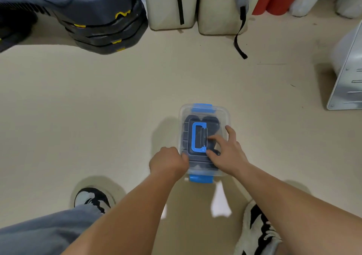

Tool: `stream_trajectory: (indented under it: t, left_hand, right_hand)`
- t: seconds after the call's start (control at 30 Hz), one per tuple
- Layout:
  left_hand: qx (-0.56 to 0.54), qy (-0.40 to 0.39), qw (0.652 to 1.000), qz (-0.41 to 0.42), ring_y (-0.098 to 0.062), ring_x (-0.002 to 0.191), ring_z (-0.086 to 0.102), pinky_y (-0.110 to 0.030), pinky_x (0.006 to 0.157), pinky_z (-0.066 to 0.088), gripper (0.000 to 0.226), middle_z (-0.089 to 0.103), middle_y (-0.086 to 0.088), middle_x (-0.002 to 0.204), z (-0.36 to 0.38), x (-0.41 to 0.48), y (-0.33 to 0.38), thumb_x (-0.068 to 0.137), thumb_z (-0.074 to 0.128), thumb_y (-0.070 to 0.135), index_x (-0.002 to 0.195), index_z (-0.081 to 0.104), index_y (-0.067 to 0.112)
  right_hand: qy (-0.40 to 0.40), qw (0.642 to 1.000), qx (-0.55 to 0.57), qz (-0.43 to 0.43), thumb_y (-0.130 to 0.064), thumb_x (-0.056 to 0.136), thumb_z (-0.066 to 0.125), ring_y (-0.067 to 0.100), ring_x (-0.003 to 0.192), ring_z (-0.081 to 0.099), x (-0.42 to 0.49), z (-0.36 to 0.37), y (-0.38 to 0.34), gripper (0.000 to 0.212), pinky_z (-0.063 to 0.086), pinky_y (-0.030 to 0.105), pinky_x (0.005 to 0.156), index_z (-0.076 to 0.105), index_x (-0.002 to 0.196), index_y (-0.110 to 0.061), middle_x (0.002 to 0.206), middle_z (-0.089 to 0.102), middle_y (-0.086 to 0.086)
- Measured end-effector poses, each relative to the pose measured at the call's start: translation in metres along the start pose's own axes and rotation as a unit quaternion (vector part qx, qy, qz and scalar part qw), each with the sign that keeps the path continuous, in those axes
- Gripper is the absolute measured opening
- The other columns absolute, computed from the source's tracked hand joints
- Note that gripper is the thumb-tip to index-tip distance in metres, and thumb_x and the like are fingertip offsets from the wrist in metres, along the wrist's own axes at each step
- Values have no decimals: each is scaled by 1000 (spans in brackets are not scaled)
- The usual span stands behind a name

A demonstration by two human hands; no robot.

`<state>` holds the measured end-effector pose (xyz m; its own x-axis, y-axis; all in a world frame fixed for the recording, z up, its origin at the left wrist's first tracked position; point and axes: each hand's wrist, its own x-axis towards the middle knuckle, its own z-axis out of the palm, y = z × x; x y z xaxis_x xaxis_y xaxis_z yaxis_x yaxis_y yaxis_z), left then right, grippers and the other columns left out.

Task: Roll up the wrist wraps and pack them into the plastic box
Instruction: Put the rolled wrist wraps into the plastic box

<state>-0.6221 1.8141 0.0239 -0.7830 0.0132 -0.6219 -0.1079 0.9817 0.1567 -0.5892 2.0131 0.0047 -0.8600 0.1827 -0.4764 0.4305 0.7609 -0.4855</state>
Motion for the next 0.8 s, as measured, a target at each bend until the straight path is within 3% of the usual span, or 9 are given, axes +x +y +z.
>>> stream_trajectory:
  t: [0.03,0.1,0.17,0.23,0.37,0.47,0.57,0.67,0.8]
  left_hand:
    - [-21,-20,1000,-5,-27,100,60,-35,80,47,50,64,-10,123,3,0,-3,109,35,52,128,58,12]
    - [-182,-86,979,-42,-28,92,67,-38,78,56,48,67,-15,118,15,-2,-9,109,42,52,129,52,10]
    - [-386,-155,902,-111,-27,82,72,-38,68,62,45,69,-17,109,27,-7,-12,106,56,47,128,48,9]
    - [-469,-159,857,-142,-26,80,74,-37,67,64,41,70,-21,107,34,-10,-13,104,65,38,125,49,6]
    - [-413,-115,897,-108,-24,79,74,-37,67,61,32,70,-21,110,31,-2,-20,107,58,32,124,49,6]
    - [-371,-130,915,-88,-25,86,72,-36,68,59,33,68,-19,110,25,3,-27,111,48,32,132,46,7]
    - [-365,-113,921,-74,-32,102,71,-39,72,60,33,63,-18,116,25,11,-30,112,46,31,138,46,11]
    - [-358,-89,928,-54,-32,99,69,-32,59,55,42,61,-19,128,22,25,-39,110,49,29,148,45,12]
    - [-340,-41,939,-20,-22,88,62,-31,75,50,36,65,-14,122,12,38,-56,110,47,32,142,51,16]
  right_hand:
    - [0,1000,0,3,-42,93,69,39,136,49,1,-2,-1,48,47,43,109,54,139,-40,171,0,-6]
    - [7,1000,-4,-2,-41,92,70,40,131,51,-1,-2,0,53,48,43,107,52,142,-38,168,0,-10]
    - [12,1000,-1,-7,-40,92,69,40,125,55,-7,3,2,57,51,42,103,48,144,-35,164,0,-14]
    - [22,1000,9,4,-40,91,68,39,121,58,-16,13,4,59,53,43,100,46,146,-33,163,0,-14]
    - [62,997,10,42,-46,94,61,39,111,63,-34,27,-5,73,54,44,93,29,157,-26,160,14,-2]
    - [89,988,-102,70,-55,102,45,35,116,55,-26,24,-22,82,47,47,96,6,165,-20,152,30,6]
    - [126,975,-174,55,-54,102,45,34,129,43,0,1,-25,74,36,48,107,22,161,-17,149,39,10]
    - [78,982,-166,40,-50,102,50,37,142,34,33,-24,-15,70,32,49,115,30,159,-15,157,35,13]
    - [0,998,-2,62,-47,103,54,38,129,51,64,-41,-24,63,42,40,94,38,151,-10,145,48,13]
